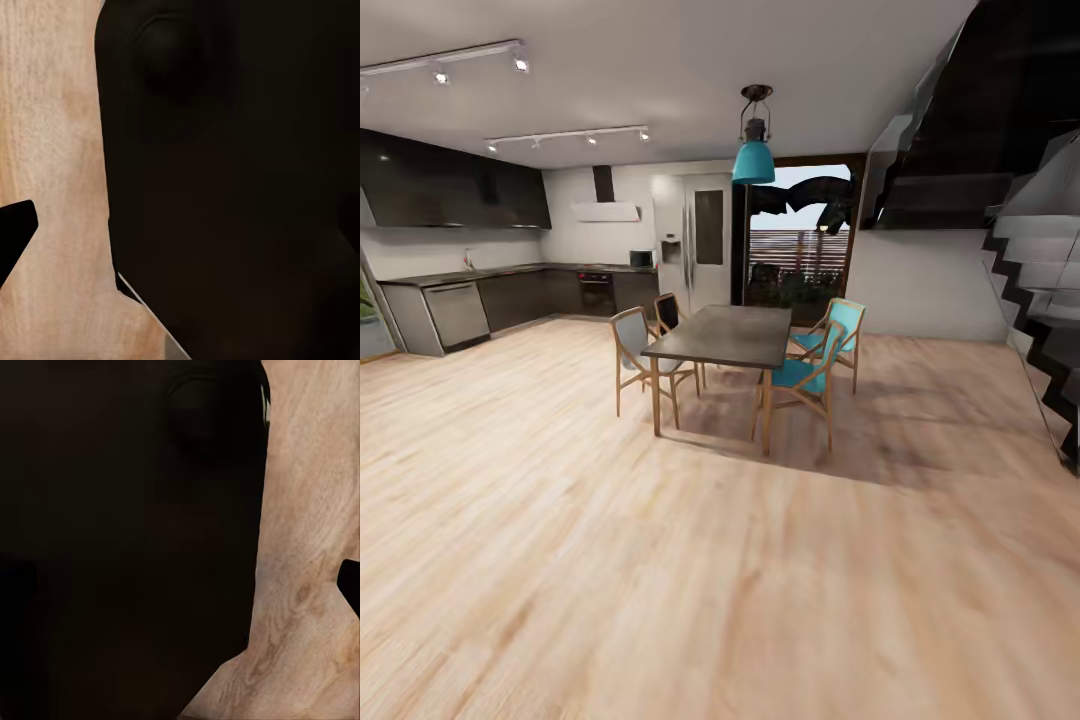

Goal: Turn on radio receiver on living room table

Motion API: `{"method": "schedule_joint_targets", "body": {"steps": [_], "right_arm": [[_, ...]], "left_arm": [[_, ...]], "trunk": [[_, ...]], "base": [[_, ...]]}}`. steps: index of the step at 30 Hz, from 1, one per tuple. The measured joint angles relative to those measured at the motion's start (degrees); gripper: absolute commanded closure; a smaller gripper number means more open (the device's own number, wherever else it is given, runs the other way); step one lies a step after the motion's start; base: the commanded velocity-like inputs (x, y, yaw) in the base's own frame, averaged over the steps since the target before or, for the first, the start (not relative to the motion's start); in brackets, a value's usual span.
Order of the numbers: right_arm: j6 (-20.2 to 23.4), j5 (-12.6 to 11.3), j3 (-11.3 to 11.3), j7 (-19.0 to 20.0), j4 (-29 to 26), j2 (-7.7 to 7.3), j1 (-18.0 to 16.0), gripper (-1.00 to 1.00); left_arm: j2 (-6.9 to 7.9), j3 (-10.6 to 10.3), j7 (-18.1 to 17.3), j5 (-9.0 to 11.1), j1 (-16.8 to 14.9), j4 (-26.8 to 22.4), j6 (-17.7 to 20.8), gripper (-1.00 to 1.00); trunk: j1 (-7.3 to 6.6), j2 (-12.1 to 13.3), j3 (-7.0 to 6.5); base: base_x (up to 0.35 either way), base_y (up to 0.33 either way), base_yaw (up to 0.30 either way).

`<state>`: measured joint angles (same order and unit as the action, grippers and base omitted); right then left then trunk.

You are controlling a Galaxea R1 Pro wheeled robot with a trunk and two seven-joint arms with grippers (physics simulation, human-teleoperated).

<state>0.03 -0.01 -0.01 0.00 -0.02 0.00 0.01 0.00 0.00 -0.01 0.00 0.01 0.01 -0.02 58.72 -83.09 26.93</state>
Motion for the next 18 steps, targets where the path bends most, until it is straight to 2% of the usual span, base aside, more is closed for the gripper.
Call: {"method": "schedule_joint_targets", "body": {"steps": [7,11,13,18], "right_arm": [[1.3,0.0,-0.2,0.1,-0.3,2.25,-2.2,-1.00],[1.3,0.0,-0.1,0.0,-0.2,3.50,-2.3,-1.00],[1.3,0.0,0.0,0.0,-0.2,3.51,-2.3,-1.00],[1.3,0.1,0.1,0.0,-0.2,3.49,-2.3,-1.00]], "left_arm": [[-2.25,0.1,-0.2,0.0,1.1,0.4,-0.3,-1.00],[-3.53,0.1,-0.2,0.0,1.1,0.4,-0.3,-1.00],[-4.17,0.1,-0.2,0.0,1.1,0.4,-0.3,-1.00],[-4.66,0.0,-0.5,0.0,1.1,0.4,-0.1,-1.00]], "trunk": [[0.01,0.0,-0.01],[0.01,0.0,0.00],[0.01,0.0,0.00],[0.01,0.0,0.00]], "base": [[0.000,0.000,0.000],[0.000,0.000,0.000],[0.000,0.000,0.000],[0.000,0.000,0.000]]}}
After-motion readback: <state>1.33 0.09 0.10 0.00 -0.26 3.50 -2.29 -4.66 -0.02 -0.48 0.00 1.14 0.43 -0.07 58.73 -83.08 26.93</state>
